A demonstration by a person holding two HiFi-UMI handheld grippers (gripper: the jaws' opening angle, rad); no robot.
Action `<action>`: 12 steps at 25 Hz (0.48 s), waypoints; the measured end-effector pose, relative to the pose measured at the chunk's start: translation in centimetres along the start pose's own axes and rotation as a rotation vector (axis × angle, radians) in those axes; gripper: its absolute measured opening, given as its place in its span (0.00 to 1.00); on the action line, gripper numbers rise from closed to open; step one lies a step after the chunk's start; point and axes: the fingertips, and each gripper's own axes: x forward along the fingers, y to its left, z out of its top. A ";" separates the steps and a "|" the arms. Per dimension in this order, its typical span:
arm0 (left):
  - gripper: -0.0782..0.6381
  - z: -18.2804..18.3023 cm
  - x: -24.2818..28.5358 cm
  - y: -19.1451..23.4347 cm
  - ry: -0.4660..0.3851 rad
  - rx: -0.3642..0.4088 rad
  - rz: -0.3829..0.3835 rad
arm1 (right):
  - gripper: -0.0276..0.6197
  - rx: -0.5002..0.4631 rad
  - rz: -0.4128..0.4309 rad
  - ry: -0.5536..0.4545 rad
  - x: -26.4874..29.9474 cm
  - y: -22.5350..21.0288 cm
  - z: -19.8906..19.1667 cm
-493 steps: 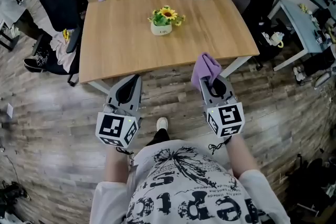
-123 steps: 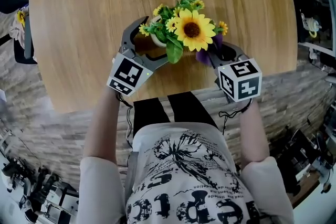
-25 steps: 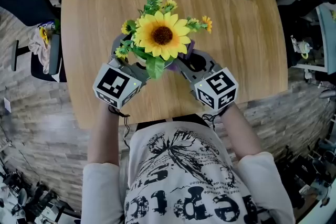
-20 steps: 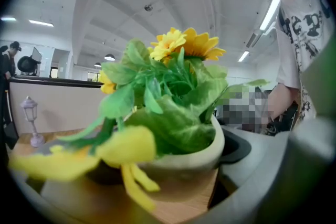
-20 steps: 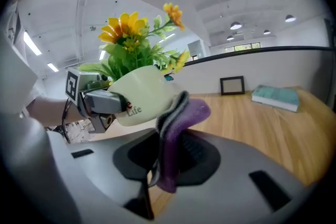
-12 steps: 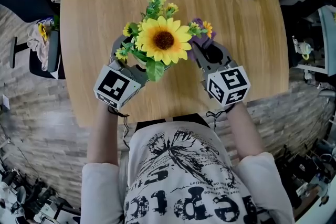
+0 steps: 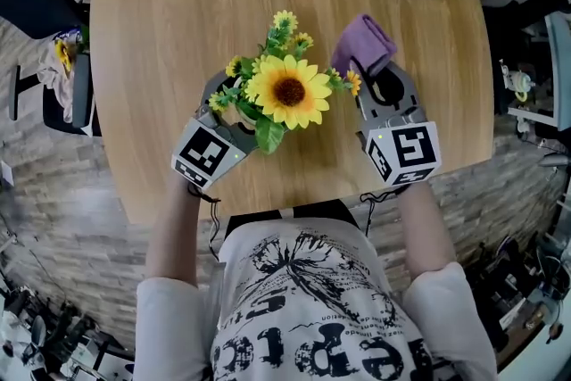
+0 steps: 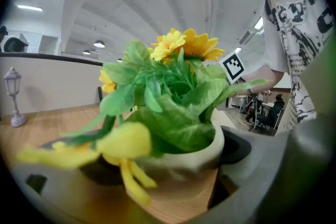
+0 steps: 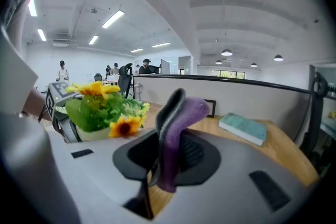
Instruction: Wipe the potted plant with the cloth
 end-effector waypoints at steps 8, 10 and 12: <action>0.84 -6.1 2.8 -0.5 0.113 -0.006 -0.064 | 0.16 -0.067 0.019 -0.012 0.9 0.4 -0.7; 0.84 -6.5 3.0 -0.6 0.114 -0.009 -0.077 | 0.16 -0.065 0.023 -0.006 1.0 0.7 -1.1; 0.84 -6.7 3.1 -0.7 0.115 -0.001 -0.089 | 0.16 -0.066 0.026 -0.011 1.2 1.1 -1.2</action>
